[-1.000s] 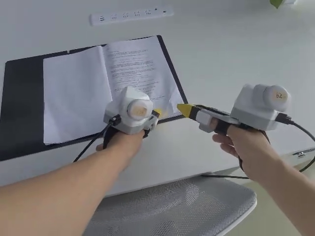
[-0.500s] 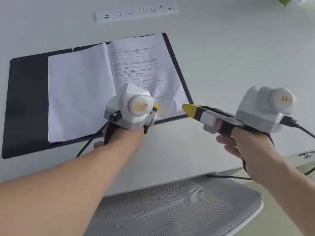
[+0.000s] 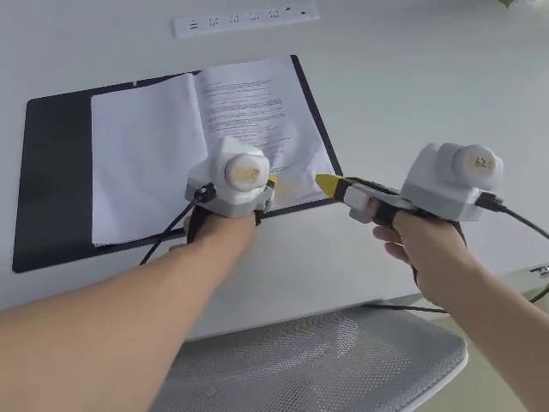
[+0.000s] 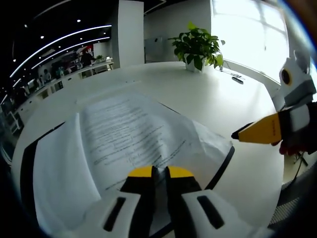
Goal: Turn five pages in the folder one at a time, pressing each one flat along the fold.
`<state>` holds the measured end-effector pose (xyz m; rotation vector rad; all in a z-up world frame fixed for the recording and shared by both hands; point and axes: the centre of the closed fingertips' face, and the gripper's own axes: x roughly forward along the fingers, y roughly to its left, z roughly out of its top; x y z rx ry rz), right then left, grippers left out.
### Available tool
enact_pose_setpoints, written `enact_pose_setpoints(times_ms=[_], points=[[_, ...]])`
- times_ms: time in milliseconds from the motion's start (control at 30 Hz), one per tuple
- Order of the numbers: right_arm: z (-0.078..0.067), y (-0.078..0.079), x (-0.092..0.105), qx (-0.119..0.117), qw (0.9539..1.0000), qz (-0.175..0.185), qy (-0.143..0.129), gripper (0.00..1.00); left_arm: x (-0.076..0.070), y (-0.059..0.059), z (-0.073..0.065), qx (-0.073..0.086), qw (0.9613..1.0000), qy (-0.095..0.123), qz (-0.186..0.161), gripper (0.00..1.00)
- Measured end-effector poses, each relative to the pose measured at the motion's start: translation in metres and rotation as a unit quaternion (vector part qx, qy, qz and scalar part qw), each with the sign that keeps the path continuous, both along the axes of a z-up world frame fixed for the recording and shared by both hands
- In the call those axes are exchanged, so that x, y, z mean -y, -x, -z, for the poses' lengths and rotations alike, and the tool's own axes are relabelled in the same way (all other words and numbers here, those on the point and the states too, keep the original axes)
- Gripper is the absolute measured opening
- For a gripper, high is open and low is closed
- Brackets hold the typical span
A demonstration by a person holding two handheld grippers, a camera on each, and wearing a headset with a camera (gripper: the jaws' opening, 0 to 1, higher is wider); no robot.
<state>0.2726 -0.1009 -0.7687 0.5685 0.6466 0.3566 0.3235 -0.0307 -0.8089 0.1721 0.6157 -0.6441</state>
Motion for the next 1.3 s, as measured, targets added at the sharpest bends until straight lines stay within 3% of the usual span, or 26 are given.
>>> enact_pose_setpoints(times_ms=[100,233,400,700,867,1067,1233,1300], points=[[0.009,-0.004,-0.001,-0.016,0.9999,0.003,0.001,0.3,0.0,0.0,0.0,-0.001,1.0,0.002,-0.001,0.07],[0.009,-0.007,-0.006,-0.019,0.9998,0.0,-0.007,0.23,0.0,0.0,-0.001,0.0,1.0,0.002,-0.001,0.07],[0.005,-0.012,0.0,-0.009,0.9999,0.014,0.004,0.01,-0.001,0.001,-0.003,0.001,1.0,0.004,-0.001,0.07],[0.0,-0.013,-0.001,-0.007,0.9994,0.031,-0.015,0.0,0.0,0.002,-0.005,-0.004,0.9999,0.011,-0.005,0.08],[-0.01,-0.014,-0.005,0.001,0.999,0.032,-0.03,0.0,-0.003,0.006,-0.008,-0.021,0.9997,0.015,0.003,0.11],[-0.025,-0.016,-0.019,0.017,0.999,0.02,-0.036,0.0,-0.019,0.016,-0.012,-0.038,0.9992,0.015,0.0,0.16],[-0.042,-0.016,-0.037,0.032,0.9983,0.002,-0.048,0.0,-0.04,0.023,-0.031,-0.036,0.9989,0.027,-0.012,0.18],[-0.05,-0.014,-0.046,0.039,0.9978,-0.01,-0.052,0.0,-0.051,0.025,-0.041,-0.027,0.9988,0.033,-0.022,0.19]])
